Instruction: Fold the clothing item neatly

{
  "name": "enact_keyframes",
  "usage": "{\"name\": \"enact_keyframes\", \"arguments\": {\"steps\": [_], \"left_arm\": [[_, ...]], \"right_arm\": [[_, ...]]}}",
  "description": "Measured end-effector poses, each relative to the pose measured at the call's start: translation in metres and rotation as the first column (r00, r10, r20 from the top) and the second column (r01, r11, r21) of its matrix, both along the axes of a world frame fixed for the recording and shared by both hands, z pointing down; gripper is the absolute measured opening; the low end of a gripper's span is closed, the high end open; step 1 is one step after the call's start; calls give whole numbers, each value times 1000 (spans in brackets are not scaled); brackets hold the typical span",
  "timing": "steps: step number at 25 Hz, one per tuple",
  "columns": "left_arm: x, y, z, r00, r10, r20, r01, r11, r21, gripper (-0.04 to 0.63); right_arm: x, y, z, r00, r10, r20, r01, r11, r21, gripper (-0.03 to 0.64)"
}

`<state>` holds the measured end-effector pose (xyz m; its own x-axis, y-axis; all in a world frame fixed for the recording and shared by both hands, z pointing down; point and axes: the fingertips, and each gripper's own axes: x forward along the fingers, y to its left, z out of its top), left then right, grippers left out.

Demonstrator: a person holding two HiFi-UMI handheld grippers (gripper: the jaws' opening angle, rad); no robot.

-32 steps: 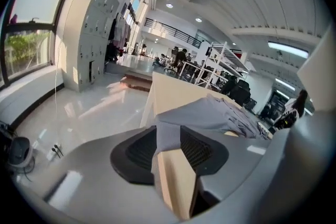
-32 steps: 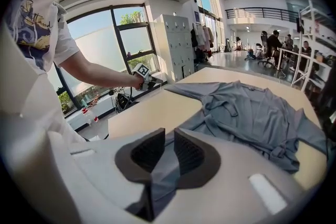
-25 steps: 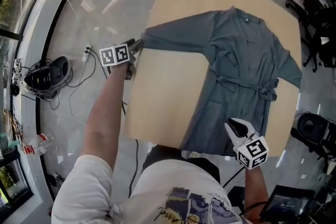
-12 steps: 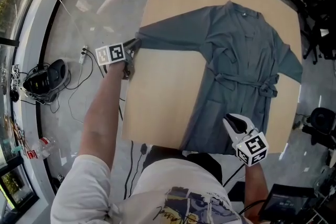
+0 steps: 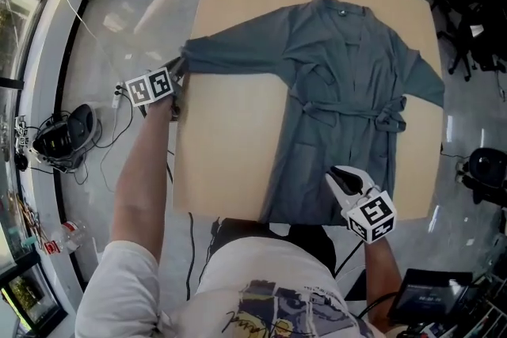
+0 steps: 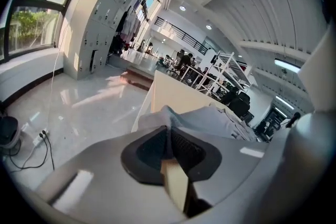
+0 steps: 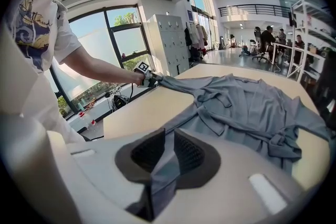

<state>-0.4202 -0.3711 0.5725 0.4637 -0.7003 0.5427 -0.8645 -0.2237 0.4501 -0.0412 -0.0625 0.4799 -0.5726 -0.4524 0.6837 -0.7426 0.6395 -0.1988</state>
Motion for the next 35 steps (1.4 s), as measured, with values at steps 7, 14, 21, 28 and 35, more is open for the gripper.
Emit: {"name": "enact_keyframes", "arguments": {"steps": [7, 14, 21, 28, 35], "left_arm": [[32, -7, -66, 996, -39, 82, 26, 989, 149, 34], [102, -2, -117, 995, -65, 80, 44, 969, 242, 32], [155, 14, -141, 985, -118, 124, 69, 937, 343, 31], [114, 41, -129, 957, -167, 235, 90, 947, 309, 31], [68, 70, -132, 943, -150, 297, 62, 956, 286, 31]], "right_arm": [[27, 5, 1, 999, -19, 46, 18, 1000, 23, 43], [82, 9, 1, 996, -41, 80, 38, 999, 33, 43], [153, 16, 3, 995, -22, 101, 19, 999, 25, 43], [190, 27, 3, 997, -12, 75, 12, 1000, 7, 43], [148, 23, 0, 994, -64, 92, 61, 998, 25, 43]]}}
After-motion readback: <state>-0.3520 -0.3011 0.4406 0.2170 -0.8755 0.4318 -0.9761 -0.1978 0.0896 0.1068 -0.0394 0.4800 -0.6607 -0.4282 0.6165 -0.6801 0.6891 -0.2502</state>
